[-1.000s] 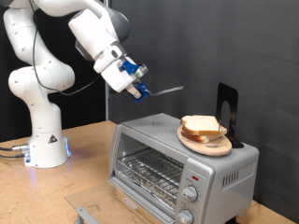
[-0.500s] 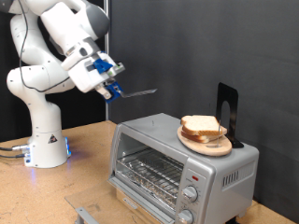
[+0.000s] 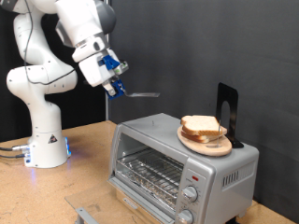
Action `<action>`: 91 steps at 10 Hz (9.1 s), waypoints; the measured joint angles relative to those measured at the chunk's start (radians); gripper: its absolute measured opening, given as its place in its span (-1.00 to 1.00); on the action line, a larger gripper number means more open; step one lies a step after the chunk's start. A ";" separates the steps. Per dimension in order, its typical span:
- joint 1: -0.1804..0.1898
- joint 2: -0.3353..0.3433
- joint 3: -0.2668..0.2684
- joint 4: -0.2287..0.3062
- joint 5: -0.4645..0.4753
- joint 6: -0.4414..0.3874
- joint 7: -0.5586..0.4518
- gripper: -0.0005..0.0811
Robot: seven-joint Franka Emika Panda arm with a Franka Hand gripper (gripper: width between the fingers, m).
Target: Make a piece of toast with the oven
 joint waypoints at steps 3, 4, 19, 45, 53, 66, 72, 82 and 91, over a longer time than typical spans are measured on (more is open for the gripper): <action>-0.067 0.169 0.024 0.193 -0.106 -0.181 0.122 0.00; -0.086 0.228 0.024 0.245 -0.135 -0.215 0.151 0.00; -0.076 0.472 0.129 0.413 -0.178 -0.178 0.212 0.00; -0.079 0.659 0.191 0.485 -0.298 0.101 0.437 0.00; -0.070 0.646 0.203 0.446 -0.173 0.168 0.317 0.00; -0.077 0.506 0.155 0.372 0.112 0.126 0.109 0.00; -0.114 0.510 0.145 0.357 0.090 0.114 0.118 0.00; -0.123 0.498 0.129 0.350 0.057 -0.058 0.109 0.00; -0.145 0.274 0.025 0.249 0.009 -0.338 0.021 0.00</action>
